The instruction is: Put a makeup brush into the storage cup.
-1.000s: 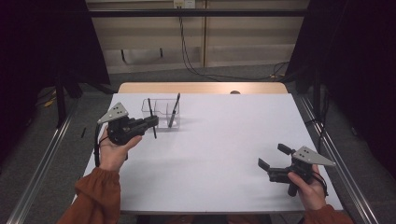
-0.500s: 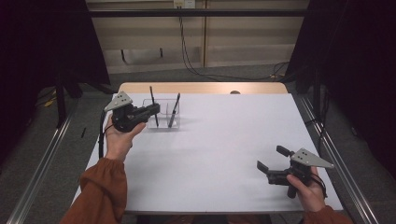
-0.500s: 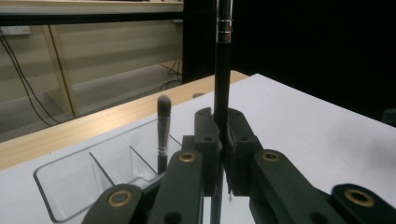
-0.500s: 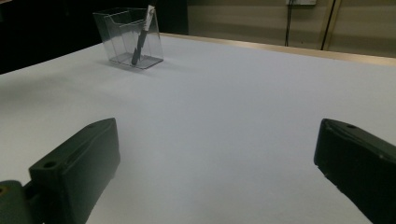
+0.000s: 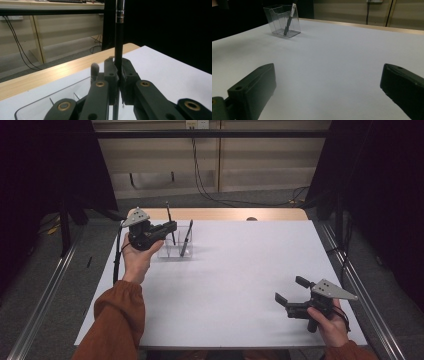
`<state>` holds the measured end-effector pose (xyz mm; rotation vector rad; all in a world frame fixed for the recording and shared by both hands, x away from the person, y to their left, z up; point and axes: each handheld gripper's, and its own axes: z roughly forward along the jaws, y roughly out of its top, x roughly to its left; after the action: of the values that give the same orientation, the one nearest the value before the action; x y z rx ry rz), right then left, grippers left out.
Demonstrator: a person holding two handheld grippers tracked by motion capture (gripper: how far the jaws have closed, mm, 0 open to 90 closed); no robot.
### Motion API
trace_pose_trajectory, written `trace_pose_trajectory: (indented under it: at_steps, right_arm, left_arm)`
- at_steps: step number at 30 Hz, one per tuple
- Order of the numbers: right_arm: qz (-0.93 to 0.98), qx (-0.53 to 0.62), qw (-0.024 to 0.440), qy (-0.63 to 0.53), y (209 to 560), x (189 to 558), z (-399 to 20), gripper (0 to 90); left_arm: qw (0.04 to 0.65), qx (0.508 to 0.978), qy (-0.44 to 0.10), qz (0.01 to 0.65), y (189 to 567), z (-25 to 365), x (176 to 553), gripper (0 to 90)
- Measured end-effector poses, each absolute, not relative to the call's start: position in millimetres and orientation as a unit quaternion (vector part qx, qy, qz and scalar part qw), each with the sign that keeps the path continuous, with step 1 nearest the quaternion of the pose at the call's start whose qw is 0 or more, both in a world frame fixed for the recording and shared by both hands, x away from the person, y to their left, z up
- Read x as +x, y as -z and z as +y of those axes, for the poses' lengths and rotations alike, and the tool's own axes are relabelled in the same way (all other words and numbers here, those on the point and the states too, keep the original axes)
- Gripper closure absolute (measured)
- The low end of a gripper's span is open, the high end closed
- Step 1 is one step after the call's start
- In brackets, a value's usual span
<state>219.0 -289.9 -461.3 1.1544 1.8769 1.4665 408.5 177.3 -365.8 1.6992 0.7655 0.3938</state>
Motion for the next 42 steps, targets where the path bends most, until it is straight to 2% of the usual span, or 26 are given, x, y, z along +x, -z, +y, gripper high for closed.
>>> trace_pose_trajectory:
  at_steps: [10, 17, 24, 42]
  right_arm:
    - [0.686, 0.426, 0.239, -0.539, 461.7, 219.1, -289.8, 0.0]
    - [0.685, 0.424, 0.24, -0.541, 461.8, 218.9, -289.9, 0.0]
    - [0.686, 0.422, 0.249, -0.538, 461.2, 218.7, -290.8, 0.1]
    - [0.685, 0.424, 0.24, -0.542, 461.7, 218.3, -290.9, 0.0]
  left_arm:
    - [0.574, 0.724, -0.173, 0.341, 376.1, 159.5, 425.9, 85.6]
    - [0.569, 0.724, -0.197, 0.336, 375.0, 151.2, 434.3, 85.6]
    - [0.564, 0.725, -0.192, 0.345, 382.6, 147.2, 440.7, 85.6]
    - [0.545, 0.742, -0.195, 0.338, 398.2, 139.7, 445.0, 85.6]
